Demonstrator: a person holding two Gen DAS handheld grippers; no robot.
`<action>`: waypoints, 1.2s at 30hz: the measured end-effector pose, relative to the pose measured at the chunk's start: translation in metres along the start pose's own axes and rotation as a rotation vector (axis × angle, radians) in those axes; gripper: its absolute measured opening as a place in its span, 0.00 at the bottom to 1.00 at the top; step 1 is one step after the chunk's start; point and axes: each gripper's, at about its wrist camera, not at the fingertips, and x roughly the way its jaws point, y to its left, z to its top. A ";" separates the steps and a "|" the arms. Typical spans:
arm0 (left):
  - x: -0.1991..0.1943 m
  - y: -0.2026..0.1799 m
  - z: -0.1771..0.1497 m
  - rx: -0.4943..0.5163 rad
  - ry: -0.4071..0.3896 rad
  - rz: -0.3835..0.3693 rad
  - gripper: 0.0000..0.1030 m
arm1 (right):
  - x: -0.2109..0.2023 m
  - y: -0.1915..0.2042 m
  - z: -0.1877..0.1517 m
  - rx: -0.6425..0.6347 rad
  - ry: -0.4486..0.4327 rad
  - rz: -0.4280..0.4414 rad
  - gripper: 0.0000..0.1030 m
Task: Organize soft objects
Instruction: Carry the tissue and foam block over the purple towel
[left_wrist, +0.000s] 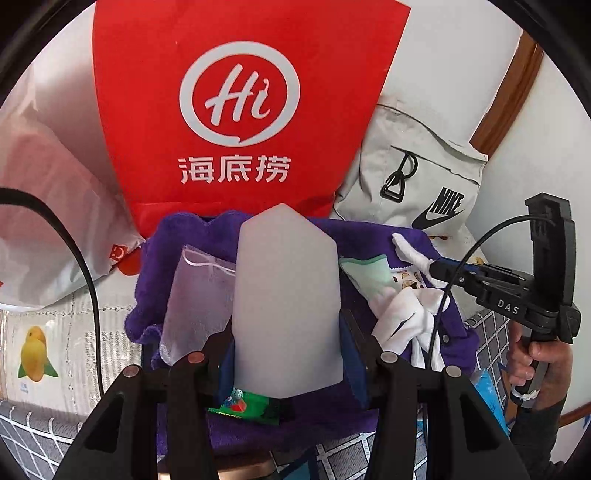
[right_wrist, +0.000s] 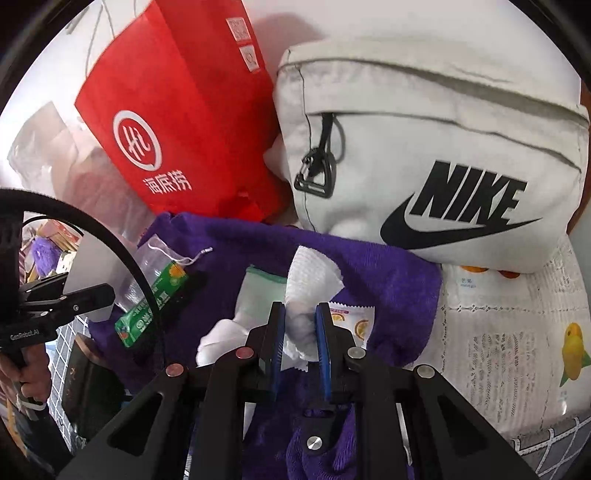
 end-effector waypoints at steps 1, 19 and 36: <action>0.001 0.000 -0.001 0.001 0.005 0.002 0.45 | 0.003 0.001 0.000 -0.002 0.006 -0.003 0.16; 0.015 -0.005 -0.001 -0.010 0.029 -0.001 0.45 | 0.016 0.009 -0.001 -0.031 0.035 -0.033 0.16; 0.041 -0.022 -0.011 0.023 0.122 -0.030 0.46 | 0.042 0.004 0.002 -0.010 0.091 -0.027 0.23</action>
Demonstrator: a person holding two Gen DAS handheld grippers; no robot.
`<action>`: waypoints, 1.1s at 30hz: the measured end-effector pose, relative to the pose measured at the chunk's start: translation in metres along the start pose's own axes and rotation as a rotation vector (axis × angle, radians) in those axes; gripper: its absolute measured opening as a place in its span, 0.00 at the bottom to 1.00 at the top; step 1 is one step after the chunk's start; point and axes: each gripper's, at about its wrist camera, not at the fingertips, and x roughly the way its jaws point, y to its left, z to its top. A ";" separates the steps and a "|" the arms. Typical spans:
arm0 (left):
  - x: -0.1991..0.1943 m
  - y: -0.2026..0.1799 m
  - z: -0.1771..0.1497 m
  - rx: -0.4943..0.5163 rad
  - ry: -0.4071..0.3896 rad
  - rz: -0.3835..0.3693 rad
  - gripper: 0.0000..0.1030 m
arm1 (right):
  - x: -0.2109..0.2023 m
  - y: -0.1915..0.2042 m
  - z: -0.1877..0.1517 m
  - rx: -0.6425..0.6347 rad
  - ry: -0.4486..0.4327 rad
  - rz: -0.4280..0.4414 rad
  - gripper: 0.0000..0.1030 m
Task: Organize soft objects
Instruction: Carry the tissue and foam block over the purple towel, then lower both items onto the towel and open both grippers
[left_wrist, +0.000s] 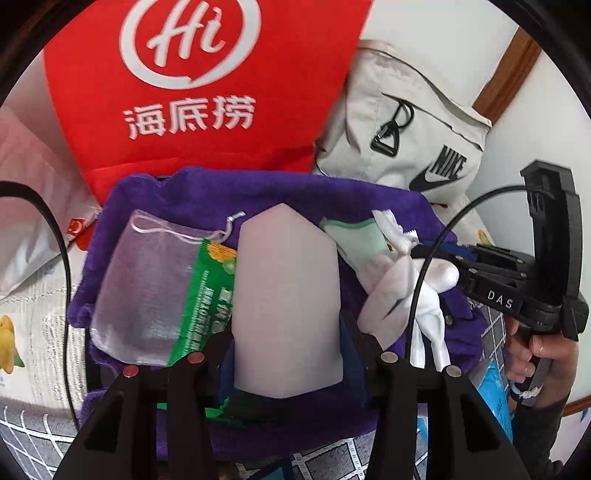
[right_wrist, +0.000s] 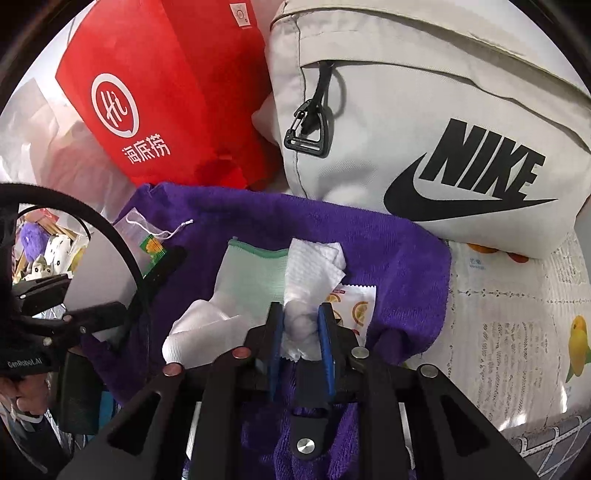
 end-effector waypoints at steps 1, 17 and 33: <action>0.002 -0.002 -0.001 0.008 0.007 -0.003 0.46 | -0.003 -0.001 0.000 0.005 0.002 0.004 0.26; 0.018 -0.010 -0.007 0.047 0.059 0.032 0.47 | -0.040 0.009 0.002 -0.024 -0.078 -0.027 0.35; 0.028 -0.014 -0.002 0.058 0.080 0.086 0.65 | -0.056 0.041 -0.001 -0.159 -0.109 -0.193 0.44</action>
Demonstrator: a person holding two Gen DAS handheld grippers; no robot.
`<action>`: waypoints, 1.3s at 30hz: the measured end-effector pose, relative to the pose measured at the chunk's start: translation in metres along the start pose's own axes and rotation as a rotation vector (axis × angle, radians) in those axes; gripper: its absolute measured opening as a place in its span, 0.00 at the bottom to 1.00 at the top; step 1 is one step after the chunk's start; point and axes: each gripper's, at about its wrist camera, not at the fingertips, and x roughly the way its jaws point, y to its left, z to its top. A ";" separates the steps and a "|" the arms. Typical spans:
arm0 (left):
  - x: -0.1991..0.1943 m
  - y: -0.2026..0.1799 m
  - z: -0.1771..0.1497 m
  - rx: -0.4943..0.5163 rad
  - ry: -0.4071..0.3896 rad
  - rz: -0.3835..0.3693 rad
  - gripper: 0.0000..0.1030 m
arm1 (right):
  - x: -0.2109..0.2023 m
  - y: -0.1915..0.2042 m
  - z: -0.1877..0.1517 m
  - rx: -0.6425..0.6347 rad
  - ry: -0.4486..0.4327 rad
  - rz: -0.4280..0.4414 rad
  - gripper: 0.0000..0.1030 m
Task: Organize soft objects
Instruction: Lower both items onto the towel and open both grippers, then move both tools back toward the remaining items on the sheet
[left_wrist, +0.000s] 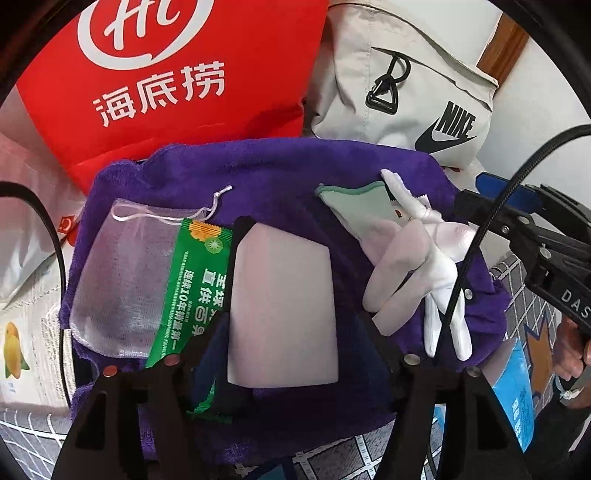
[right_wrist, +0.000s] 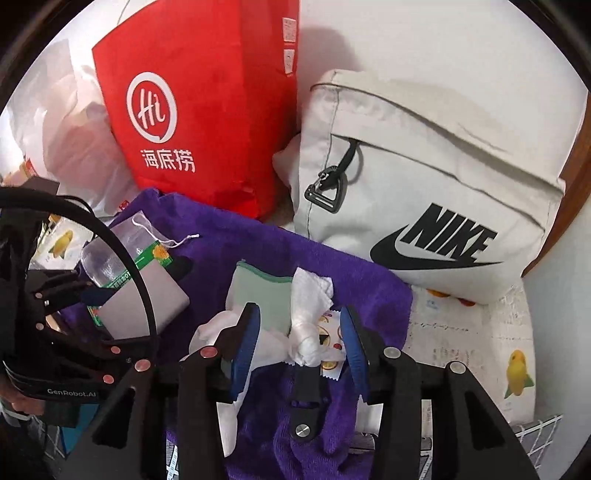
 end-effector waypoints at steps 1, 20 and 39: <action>-0.003 -0.001 -0.001 -0.001 -0.002 0.004 0.65 | -0.002 0.001 0.001 -0.006 -0.003 -0.005 0.44; -0.054 0.014 -0.001 -0.028 -0.104 0.055 0.73 | -0.052 0.033 0.004 -0.113 -0.114 -0.023 0.51; -0.158 -0.009 -0.022 0.046 -0.328 0.081 0.73 | -0.129 0.049 -0.034 -0.104 -0.111 0.070 0.51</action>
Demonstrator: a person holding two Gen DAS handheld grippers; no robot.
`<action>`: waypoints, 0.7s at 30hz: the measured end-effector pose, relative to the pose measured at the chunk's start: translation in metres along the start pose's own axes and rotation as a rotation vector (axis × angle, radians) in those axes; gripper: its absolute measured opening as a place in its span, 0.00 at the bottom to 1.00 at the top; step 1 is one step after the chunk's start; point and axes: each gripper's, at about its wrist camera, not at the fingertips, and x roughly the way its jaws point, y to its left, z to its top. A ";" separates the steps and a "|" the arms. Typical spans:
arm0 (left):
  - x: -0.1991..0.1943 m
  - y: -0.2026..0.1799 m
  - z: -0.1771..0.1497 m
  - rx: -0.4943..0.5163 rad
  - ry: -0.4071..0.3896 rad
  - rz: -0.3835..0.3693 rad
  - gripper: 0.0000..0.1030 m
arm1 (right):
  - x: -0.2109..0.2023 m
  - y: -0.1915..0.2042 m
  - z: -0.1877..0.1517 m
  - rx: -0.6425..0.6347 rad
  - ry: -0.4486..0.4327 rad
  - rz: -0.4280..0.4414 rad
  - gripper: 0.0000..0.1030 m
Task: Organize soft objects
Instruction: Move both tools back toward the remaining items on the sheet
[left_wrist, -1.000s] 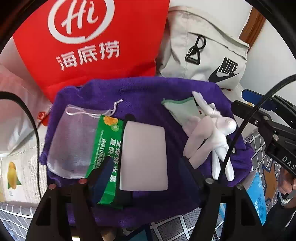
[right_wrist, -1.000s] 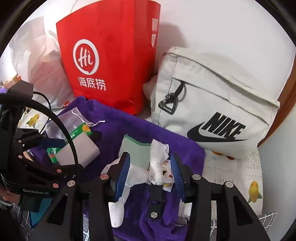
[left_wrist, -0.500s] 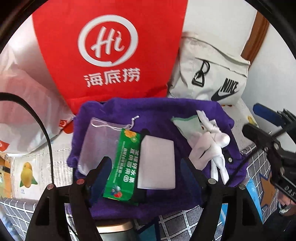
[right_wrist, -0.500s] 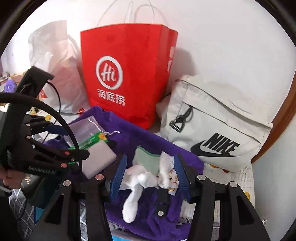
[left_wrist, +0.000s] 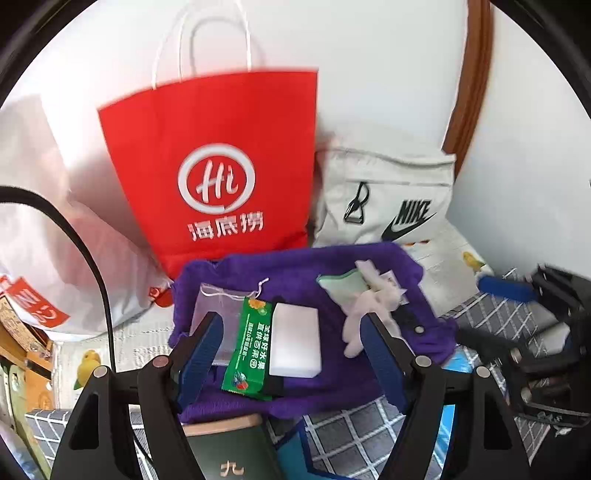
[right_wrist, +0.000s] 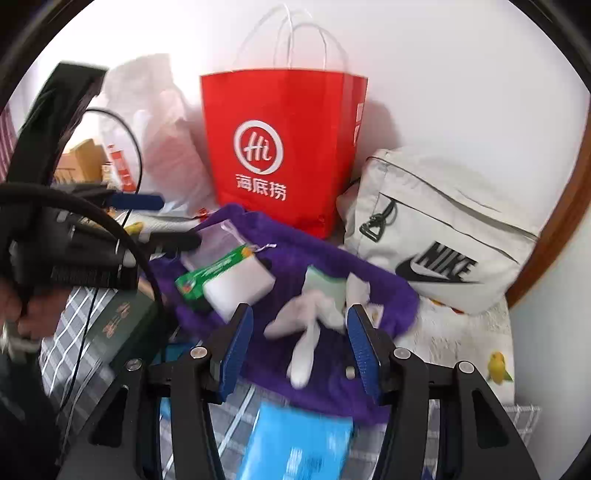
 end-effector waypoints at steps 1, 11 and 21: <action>-0.007 -0.001 -0.001 0.000 -0.002 0.003 0.73 | -0.013 0.001 -0.009 0.002 -0.002 0.005 0.52; -0.080 -0.005 -0.064 0.032 0.029 0.054 0.73 | -0.099 0.031 -0.118 0.069 0.010 0.117 0.55; -0.095 -0.002 -0.169 -0.093 0.121 0.024 0.73 | -0.093 0.082 -0.215 0.034 0.140 0.211 0.64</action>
